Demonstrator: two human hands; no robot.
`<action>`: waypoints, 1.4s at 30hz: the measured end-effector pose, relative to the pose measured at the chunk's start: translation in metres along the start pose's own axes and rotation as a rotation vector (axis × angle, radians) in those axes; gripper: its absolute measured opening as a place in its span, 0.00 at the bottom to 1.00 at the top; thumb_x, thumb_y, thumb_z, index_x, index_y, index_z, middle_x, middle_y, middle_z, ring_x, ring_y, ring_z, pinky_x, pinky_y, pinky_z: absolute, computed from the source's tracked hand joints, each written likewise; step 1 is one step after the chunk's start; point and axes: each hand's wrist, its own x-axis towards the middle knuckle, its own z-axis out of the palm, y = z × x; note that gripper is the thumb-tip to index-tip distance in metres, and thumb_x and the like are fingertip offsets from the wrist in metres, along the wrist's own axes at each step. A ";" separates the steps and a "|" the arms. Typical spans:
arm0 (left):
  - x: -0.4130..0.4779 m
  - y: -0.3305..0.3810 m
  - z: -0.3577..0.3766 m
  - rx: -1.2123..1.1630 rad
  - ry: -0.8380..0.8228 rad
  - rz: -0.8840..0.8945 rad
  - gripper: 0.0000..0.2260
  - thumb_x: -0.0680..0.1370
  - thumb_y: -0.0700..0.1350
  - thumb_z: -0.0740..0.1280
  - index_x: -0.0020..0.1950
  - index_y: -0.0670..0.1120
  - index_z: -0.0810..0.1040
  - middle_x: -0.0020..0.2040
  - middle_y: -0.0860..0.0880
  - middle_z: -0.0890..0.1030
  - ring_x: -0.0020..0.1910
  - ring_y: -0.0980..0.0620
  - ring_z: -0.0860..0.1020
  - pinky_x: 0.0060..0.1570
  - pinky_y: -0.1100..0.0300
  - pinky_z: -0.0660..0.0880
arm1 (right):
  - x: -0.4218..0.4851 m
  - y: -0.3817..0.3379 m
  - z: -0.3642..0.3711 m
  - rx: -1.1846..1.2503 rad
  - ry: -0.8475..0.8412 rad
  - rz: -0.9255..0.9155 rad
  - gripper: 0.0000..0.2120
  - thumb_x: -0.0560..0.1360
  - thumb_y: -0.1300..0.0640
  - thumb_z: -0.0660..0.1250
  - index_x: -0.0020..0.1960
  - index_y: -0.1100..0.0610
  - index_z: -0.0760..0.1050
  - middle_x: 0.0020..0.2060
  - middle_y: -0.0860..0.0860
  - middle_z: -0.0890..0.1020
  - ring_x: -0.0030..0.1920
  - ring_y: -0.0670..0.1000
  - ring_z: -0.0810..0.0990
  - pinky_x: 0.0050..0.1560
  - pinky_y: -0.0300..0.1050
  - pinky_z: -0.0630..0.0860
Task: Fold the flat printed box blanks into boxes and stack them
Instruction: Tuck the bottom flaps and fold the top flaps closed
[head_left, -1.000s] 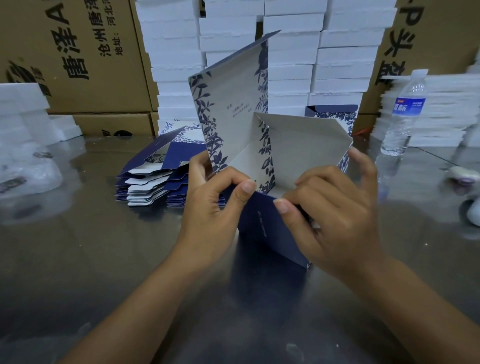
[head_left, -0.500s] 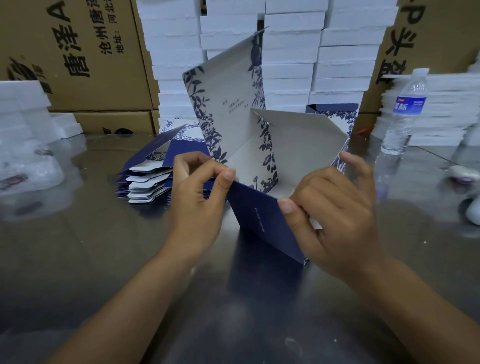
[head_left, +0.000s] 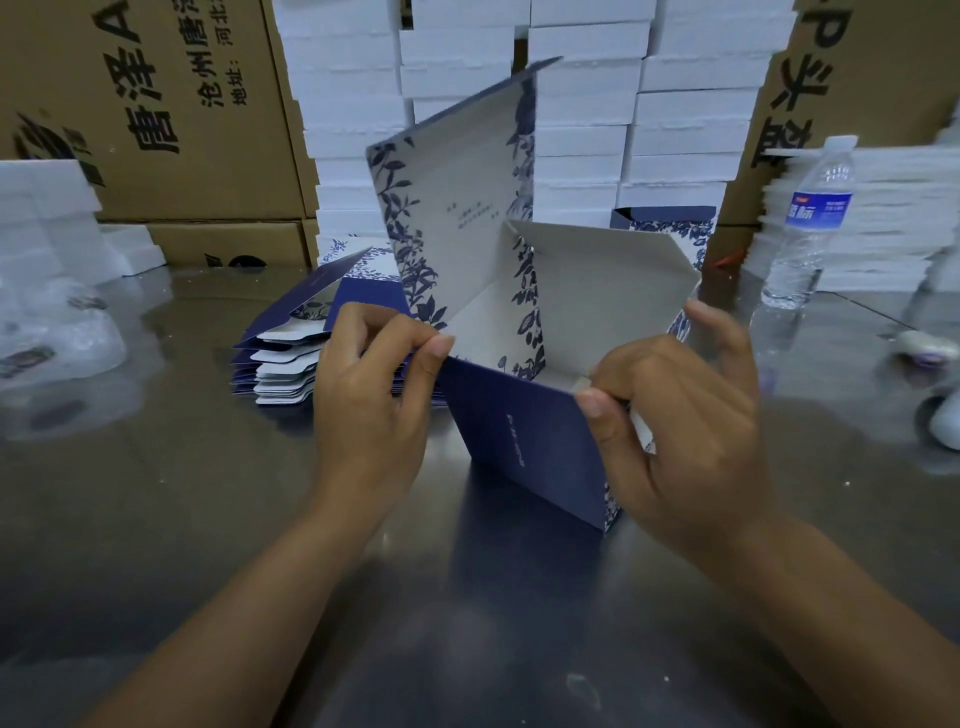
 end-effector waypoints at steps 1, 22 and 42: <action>0.000 0.000 0.000 -0.005 -0.005 0.000 0.13 0.79 0.46 0.61 0.42 0.39 0.79 0.42 0.49 0.72 0.41 0.56 0.68 0.40 0.65 0.65 | 0.000 -0.001 0.000 0.007 -0.005 -0.007 0.19 0.79 0.59 0.57 0.32 0.63 0.74 0.30 0.53 0.79 0.32 0.55 0.79 0.61 0.51 0.63; 0.002 0.004 0.000 -0.328 -0.021 -0.337 0.11 0.81 0.51 0.54 0.50 0.54 0.76 0.46 0.69 0.77 0.50 0.69 0.75 0.49 0.72 0.68 | -0.002 0.002 0.001 0.754 -0.032 0.862 0.12 0.78 0.46 0.56 0.45 0.42 0.78 0.40 0.39 0.81 0.42 0.39 0.78 0.41 0.32 0.72; 0.002 0.014 0.000 -0.916 -0.331 -0.661 0.16 0.68 0.57 0.67 0.55 0.61 0.79 0.55 0.56 0.81 0.55 0.53 0.80 0.58 0.54 0.73 | 0.032 0.023 -0.024 0.603 -0.611 1.008 0.13 0.65 0.49 0.58 0.25 0.51 0.59 0.23 0.46 0.56 0.27 0.47 0.55 0.34 0.50 0.53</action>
